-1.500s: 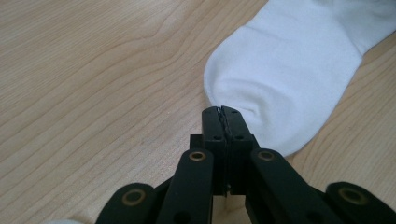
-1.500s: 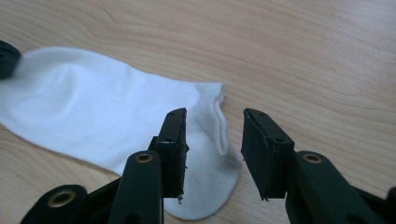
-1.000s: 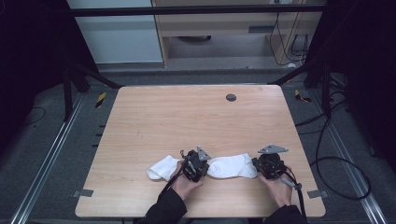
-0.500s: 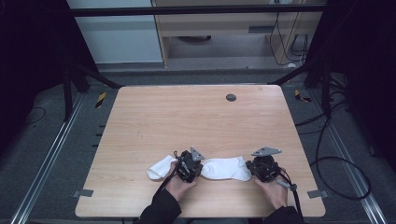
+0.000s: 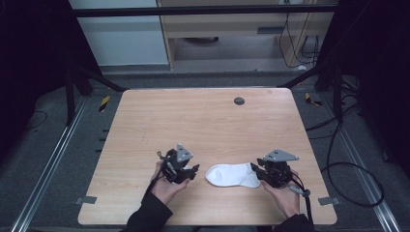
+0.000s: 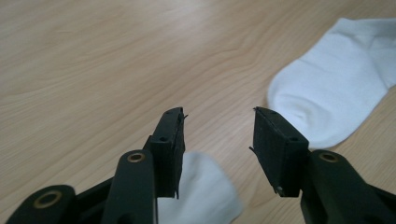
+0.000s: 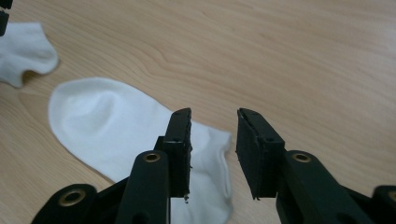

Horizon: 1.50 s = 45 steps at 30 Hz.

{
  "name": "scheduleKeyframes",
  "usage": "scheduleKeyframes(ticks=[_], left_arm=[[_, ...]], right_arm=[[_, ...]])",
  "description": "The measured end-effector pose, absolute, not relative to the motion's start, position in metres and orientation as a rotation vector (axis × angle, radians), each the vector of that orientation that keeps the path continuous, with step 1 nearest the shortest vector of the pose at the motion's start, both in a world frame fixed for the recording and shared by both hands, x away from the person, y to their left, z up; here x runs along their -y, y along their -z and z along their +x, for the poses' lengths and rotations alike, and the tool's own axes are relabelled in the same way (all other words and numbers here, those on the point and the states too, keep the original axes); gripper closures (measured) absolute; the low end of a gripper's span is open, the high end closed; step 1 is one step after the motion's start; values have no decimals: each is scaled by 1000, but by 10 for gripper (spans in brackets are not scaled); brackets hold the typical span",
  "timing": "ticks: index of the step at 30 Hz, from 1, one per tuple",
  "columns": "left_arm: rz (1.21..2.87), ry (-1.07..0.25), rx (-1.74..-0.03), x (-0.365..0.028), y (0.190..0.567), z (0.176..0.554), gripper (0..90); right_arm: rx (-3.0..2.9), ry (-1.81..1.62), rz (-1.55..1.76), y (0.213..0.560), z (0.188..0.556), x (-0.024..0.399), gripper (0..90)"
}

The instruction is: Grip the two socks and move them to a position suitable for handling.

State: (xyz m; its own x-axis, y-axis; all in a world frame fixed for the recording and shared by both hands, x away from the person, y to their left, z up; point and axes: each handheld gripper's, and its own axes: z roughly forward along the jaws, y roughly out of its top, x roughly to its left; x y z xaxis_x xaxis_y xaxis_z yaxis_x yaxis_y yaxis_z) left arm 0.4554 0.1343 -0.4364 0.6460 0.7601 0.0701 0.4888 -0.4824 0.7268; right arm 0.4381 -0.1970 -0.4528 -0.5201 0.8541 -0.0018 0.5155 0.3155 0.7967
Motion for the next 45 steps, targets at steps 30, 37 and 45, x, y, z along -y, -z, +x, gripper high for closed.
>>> scheduleKeyframes(ticks=[30,37,45], left_arm=[[2157,-501,-1262,-246,468,431,575],[2174,-490,-1266,-242,474,435,582],[2183,-477,-1265,-239,478,436,581]], right_arm=[[-2555,-1096,775,443,465,27,681],[-2645,-1034,710,463,465,-1,684],[-2690,-988,692,476,469,-9,686]])
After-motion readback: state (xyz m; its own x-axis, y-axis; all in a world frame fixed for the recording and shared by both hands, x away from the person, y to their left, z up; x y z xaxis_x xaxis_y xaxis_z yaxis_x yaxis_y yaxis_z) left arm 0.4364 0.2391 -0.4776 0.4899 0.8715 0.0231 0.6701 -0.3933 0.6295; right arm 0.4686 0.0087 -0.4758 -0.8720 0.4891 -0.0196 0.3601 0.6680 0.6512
